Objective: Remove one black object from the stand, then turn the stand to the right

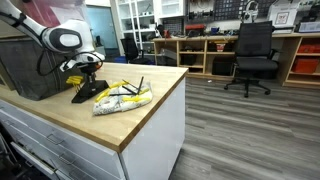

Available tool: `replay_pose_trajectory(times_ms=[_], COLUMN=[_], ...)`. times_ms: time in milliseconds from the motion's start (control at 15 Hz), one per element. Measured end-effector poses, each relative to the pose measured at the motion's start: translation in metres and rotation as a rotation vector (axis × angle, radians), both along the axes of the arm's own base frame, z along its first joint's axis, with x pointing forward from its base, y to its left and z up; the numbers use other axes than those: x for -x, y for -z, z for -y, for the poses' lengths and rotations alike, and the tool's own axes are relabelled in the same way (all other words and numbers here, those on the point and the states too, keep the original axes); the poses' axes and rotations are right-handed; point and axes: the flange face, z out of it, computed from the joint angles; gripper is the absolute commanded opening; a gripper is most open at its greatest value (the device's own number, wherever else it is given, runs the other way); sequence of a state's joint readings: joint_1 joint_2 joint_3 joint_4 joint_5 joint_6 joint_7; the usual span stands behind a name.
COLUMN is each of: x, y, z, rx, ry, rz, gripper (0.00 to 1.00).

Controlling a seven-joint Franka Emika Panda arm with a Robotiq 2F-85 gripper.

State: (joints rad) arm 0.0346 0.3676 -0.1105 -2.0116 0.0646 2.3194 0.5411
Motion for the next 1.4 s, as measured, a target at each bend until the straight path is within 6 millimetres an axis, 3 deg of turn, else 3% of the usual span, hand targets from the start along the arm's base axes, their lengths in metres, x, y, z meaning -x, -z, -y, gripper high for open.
replay_pose_trajectory(times_ms=[1067,1400], x=[0.009,0.005], y=[0.0,-0.025], z=[-0.009,-0.01], rx=[-0.08,0.035], ry=[0.05,-0.005], rz=[-0.103,-0.069], gripper=[0.0,0.0])
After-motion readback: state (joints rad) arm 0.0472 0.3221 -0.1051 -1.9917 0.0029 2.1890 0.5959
